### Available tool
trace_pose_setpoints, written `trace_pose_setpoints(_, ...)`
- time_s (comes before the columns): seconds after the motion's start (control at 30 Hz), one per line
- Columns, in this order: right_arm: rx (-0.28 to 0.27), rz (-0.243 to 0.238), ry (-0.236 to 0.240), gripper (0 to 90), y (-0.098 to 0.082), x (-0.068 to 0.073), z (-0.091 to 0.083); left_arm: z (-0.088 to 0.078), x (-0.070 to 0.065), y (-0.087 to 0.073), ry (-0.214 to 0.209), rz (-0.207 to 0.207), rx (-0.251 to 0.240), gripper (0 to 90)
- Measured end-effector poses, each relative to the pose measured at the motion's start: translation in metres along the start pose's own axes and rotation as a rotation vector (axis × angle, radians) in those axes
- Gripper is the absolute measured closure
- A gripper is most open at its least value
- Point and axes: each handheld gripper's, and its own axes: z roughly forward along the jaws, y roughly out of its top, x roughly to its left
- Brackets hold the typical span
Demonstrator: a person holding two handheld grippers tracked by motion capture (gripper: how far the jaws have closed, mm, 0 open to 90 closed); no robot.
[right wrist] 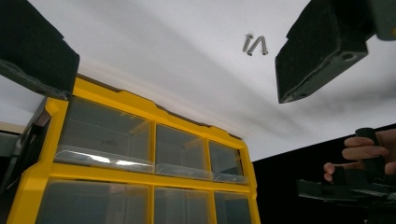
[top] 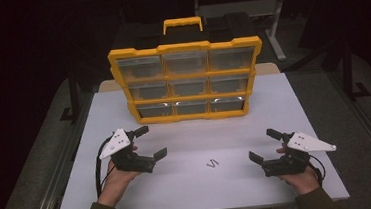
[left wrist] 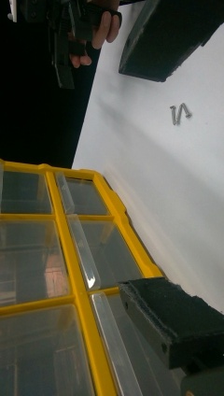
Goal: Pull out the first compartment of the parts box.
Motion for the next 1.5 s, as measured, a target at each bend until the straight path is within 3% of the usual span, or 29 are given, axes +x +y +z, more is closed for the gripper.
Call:
trace_pose_setpoints(0.77,0.007,-0.003,0.004,0.0,-0.001,0.000,0.002,0.022,0.006,0.009,-0.017,-0.009,-0.025,0.0)
trace_pose_setpoints(1.5,0.011,-0.001,0.004,0.0,-0.001,0.000,0.003,0.047,0.009,0.020,-0.022,0.018,-0.024,0.0)
